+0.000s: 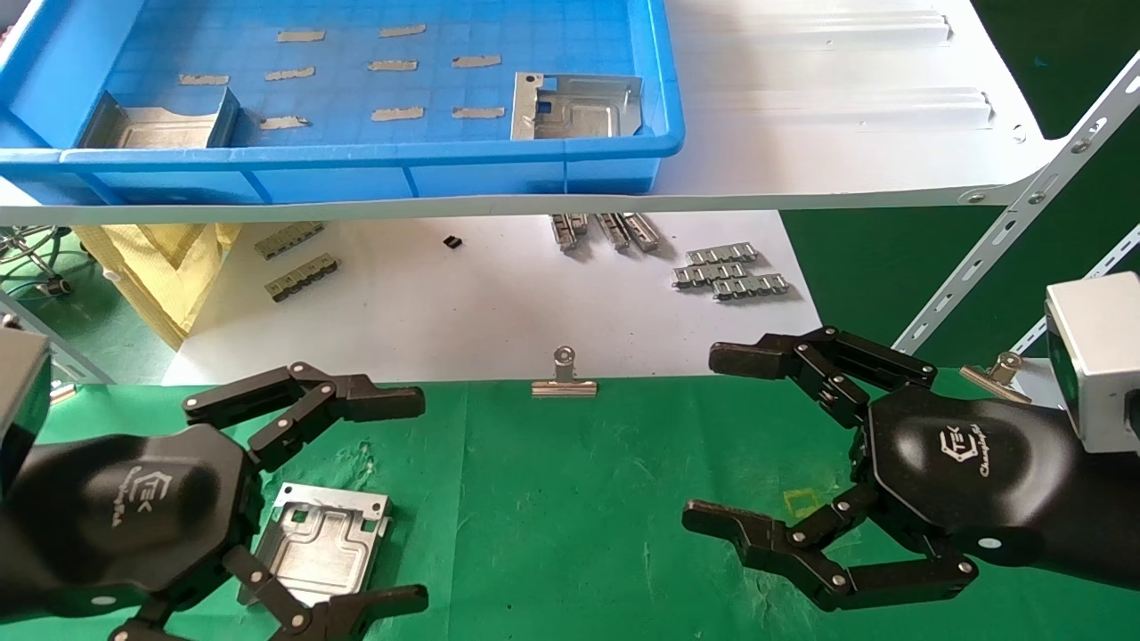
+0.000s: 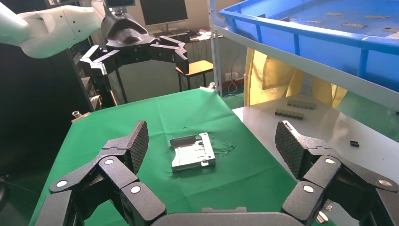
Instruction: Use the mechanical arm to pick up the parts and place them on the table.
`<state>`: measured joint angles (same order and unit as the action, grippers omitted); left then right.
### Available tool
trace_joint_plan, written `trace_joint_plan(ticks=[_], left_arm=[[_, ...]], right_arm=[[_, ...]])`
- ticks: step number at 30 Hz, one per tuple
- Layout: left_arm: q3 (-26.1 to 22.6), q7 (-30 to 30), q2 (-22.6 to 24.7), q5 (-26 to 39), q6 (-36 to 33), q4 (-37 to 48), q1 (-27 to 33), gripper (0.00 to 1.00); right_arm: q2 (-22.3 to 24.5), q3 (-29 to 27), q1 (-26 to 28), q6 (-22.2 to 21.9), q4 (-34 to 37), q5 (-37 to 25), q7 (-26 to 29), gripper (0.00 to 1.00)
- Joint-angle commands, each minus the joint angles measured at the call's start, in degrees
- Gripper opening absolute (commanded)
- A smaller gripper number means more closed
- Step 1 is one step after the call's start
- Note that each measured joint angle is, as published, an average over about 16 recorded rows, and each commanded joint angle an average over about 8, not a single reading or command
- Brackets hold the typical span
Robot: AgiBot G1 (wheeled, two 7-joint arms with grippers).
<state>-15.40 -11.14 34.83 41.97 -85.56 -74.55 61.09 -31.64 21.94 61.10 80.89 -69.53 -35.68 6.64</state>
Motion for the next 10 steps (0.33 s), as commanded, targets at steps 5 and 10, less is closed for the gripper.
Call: trace_joint_plan(ticks=[5,10], left_arm=[[-0.3,0.2,0.1,0.0,0.0,0.4,0.2,1.0],[-0.4,0.2,0.1,0.0,-0.1,0.6,0.3,1.0]], right_arm=[[0.0,0.0,0.0,0.0,0.0,0.0,0.0,1.0],[0.0,0.0,0.0,0.0,0.0,0.0,0.0,1.0]])
